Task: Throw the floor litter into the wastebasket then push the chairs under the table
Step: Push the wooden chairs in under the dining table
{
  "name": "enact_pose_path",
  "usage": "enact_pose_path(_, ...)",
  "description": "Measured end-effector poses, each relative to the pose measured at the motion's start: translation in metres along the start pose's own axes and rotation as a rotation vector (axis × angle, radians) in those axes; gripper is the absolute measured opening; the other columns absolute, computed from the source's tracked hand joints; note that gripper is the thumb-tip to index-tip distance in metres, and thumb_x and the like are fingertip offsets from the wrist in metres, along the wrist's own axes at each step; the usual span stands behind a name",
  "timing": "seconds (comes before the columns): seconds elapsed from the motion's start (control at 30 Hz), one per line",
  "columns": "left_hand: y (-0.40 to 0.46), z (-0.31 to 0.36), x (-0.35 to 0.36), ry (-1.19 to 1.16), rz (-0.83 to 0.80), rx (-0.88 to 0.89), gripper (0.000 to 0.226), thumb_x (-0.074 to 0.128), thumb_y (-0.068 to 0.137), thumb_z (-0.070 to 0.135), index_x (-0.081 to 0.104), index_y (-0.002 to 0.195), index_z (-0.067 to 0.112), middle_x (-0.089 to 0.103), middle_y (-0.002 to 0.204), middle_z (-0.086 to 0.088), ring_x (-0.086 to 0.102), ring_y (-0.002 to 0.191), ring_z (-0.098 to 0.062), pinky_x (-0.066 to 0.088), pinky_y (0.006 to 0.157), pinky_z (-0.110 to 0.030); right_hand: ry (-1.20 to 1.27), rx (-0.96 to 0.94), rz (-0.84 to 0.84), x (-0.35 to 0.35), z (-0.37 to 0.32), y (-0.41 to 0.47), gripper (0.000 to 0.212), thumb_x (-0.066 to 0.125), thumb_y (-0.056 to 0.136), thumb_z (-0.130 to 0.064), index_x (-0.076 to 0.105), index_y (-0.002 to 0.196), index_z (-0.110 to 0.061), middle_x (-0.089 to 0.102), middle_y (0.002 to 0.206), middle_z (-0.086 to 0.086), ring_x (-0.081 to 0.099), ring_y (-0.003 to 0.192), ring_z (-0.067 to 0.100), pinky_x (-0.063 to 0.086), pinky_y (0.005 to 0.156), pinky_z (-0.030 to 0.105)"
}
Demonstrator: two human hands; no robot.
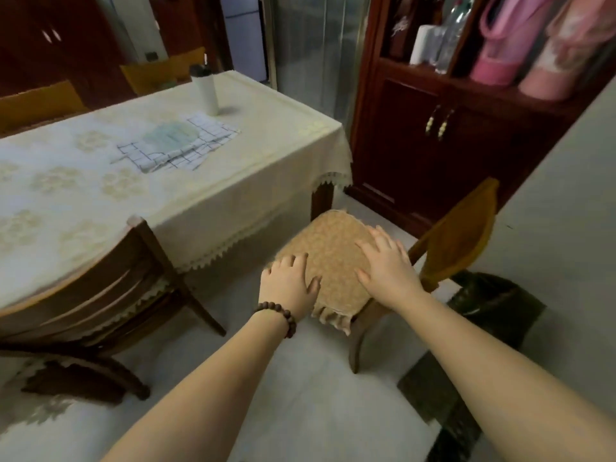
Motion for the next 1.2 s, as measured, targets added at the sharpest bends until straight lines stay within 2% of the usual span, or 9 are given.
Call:
enact_pose_path(0.33,0.020,0.228,0.055,-0.075,0.010,0.137,0.053,0.041,0.094,0.049,0.037,0.139,0.021,0.046,0.138,-0.006,0.043,0.124,-0.026,0.035,0.102,-0.042,-0.001,0.230,0.102,-0.055,0.217,-0.074,0.053,0.051,0.092,-0.031,0.032,0.141,-0.022,0.018,0.155,0.007,0.007,0.144,0.023,0.014,0.117,0.048)
enact_pose_path(0.5,0.043,0.289,0.082,-0.041,-0.009,0.158,0.079,0.045,0.088,0.058,0.019,0.149,0.015,0.026,0.153,-0.010,0.027,0.138,-0.030,0.024,0.112,-0.046,-0.014,0.290,0.054,-0.050,0.274,-0.073,0.062,0.053,0.091,-0.033,0.023,0.145,-0.024,0.015,0.156,0.006,0.006,0.144,0.024,0.015,0.116,0.047)
enact_pose_path(0.63,0.077,0.316,0.116,0.037,-0.119,0.166,0.102,0.049,0.080,0.069,0.002,0.151,0.013,0.012,0.158,-0.014,0.015,0.143,-0.033,0.018,0.116,-0.050,-0.048,0.282,0.032,-0.041,0.305,-0.046,0.072,0.061,0.087,-0.034,0.020,0.146,-0.028,0.013,0.157,0.005,0.006,0.144,0.024,0.015,0.114,0.046)
enact_pose_path(0.7,0.096,0.322,0.134,0.085,-0.188,0.154,0.104,0.052,0.081,0.067,-0.002,0.151,0.014,0.013,0.157,-0.017,0.018,0.142,-0.036,0.022,0.114,-0.051,-0.071,0.261,0.028,-0.038,0.319,-0.026,0.076,0.064,0.085,-0.033,0.019,0.145,-0.029,0.014,0.157,0.004,0.005,0.144,0.024,0.014,0.114,0.047)
enact_pose_path(0.8,0.117,0.326,0.158,0.126,-0.341,0.090,0.097,0.060,0.085,0.051,-0.001,0.151,0.015,0.032,0.147,-0.020,0.040,0.129,-0.038,0.041,0.102,-0.049,-0.081,0.247,0.005,-0.032,0.341,0.004,0.079,0.067,0.083,-0.032,0.018,0.145,-0.031,0.012,0.157,0.002,0.002,0.145,0.023,0.009,0.115,0.047)
enact_pose_path(0.87,0.122,0.325,0.165,0.134,-0.387,0.073,0.079,0.058,0.091,0.032,0.010,0.149,0.011,0.056,0.124,-0.016,0.060,0.104,-0.031,0.052,0.081,-0.040,-0.089,0.214,-0.033,-0.025,0.350,0.020,0.082,0.067,0.081,-0.033,0.016,0.145,-0.033,0.011,0.157,0.002,-0.002,0.145,0.022,0.005,0.115,0.048)
enact_pose_path(0.9,0.124,0.325,0.165,0.146,-0.370,0.092,0.063,0.053,0.093,0.022,0.019,0.145,0.007,0.062,0.111,-0.013,0.063,0.092,-0.029,0.050,0.071,-0.037,-0.102,0.185,-0.052,-0.022,0.352,0.027,0.083,0.068,0.081,-0.033,0.015,0.145,-0.033,0.010,0.158,0.002,-0.004,0.145,0.021,0.003,0.115,0.048)
enact_pose_path(1.0,0.127,0.324,0.163,0.174,-0.351,0.138,0.033,0.039,0.095,0.008,0.036,0.128,0.005,0.065,0.095,-0.008,0.064,0.078,-0.027,0.043,0.060,-0.036,-0.148,0.079,-0.093,-0.015,0.354,0.046,0.086,0.070,0.079,-0.036,0.015,0.146,-0.034,0.007,0.158,0.002,-0.007,0.145,0.019,0.000,0.117,0.049)
enact_pose_path(1.2,0.129,0.321,0.164,0.206,-0.405,0.168,0.043,0.036,0.094,0.000,0.028,0.136,0.005,0.062,0.094,-0.009,0.058,0.071,-0.025,0.044,0.058,-0.036,-0.360,-0.303,-0.237,-0.010,0.355,0.088,0.087,0.069,0.077,-0.042,0.018,0.147,-0.030,0.009,0.158,0.003,-0.007,0.145,0.020,-0.010,0.115,0.048)
Point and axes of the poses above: each hand's wrist, its own y-axis towards the middle knuckle, its own x-axis out of the palm, z = x × y, the point moved 7 cm from there along y, towards the middle knuckle
